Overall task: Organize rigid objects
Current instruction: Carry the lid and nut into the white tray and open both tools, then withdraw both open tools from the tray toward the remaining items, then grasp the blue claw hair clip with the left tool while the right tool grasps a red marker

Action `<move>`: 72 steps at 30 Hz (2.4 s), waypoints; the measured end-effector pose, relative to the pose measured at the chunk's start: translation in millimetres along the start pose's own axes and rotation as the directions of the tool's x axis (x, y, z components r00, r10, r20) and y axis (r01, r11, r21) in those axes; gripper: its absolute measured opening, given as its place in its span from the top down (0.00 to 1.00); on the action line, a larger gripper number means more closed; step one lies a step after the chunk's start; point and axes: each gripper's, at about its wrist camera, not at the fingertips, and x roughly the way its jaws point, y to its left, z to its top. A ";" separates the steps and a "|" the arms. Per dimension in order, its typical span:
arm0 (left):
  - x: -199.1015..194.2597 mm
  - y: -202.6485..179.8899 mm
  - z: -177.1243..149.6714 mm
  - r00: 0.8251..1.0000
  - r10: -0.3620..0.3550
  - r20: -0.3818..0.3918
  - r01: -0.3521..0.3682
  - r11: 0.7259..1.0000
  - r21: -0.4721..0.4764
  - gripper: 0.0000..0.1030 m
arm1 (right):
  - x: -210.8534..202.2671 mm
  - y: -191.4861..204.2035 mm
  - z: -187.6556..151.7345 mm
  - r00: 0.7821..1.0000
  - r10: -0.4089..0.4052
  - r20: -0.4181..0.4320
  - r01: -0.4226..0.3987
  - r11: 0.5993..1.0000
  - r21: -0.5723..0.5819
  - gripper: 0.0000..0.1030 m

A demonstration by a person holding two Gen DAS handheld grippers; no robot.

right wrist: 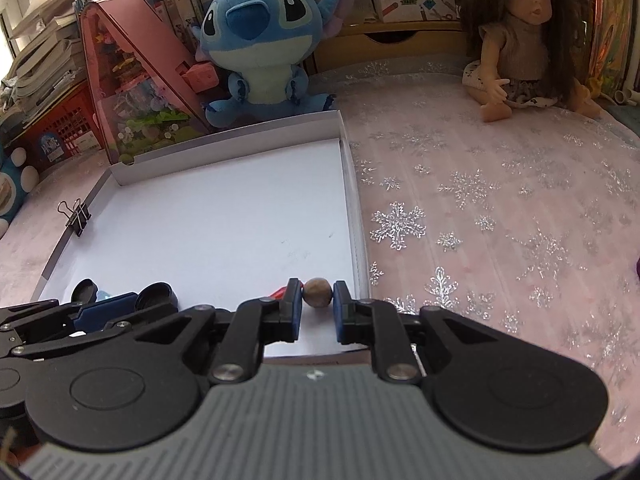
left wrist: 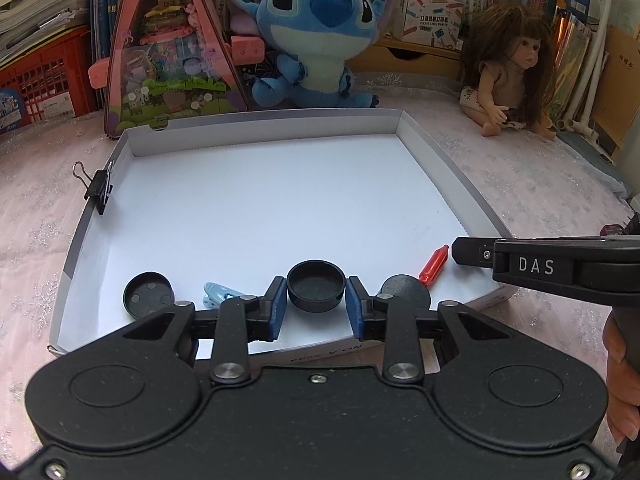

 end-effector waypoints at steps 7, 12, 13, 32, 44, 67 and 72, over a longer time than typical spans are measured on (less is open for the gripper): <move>2.5 1.8 1.2 1.000 -0.004 -0.007 0.004 1.000 -0.017 0.68 | 1.7 1.4 1.2 1.000 -0.007 -0.006 0.007 1.000 -0.009 0.76; -4.7 3.3 0.4 1.000 0.008 0.012 -0.008 0.999 -0.032 0.50 | -1.9 1.9 -1.0 1.000 -0.002 0.013 0.002 1.000 -0.012 0.59; -7.9 4.3 -0.1 1.000 0.004 0.018 -0.003 0.999 -0.039 0.43 | -4.2 1.7 -2.2 1.000 0.004 0.020 -0.004 1.000 -0.014 0.58; -81.8 17.2 -42.9 0.989 -0.025 0.148 0.028 0.999 -0.019 0.20 | -65.9 3.8 -42.0 0.979 0.104 0.175 -0.071 0.981 -0.181 0.26; -112.6 25.6 -97.2 0.982 -0.019 0.189 0.020 1.000 0.001 0.19 | -89.9 6.2 -96.0 0.971 0.145 0.190 -0.074 0.938 -0.339 0.19; -131.7 16.2 -162.4 0.982 -0.033 0.187 0.024 0.998 0.050 0.40 | -106.5 -4.2 -153.8 0.974 0.147 0.170 -0.071 0.918 -0.391 0.18; -129.3 15.8 -162.8 0.982 -0.040 0.183 0.031 0.998 0.048 0.64 | -104.7 -4.9 -154.6 0.973 0.143 0.182 -0.063 0.919 -0.390 0.26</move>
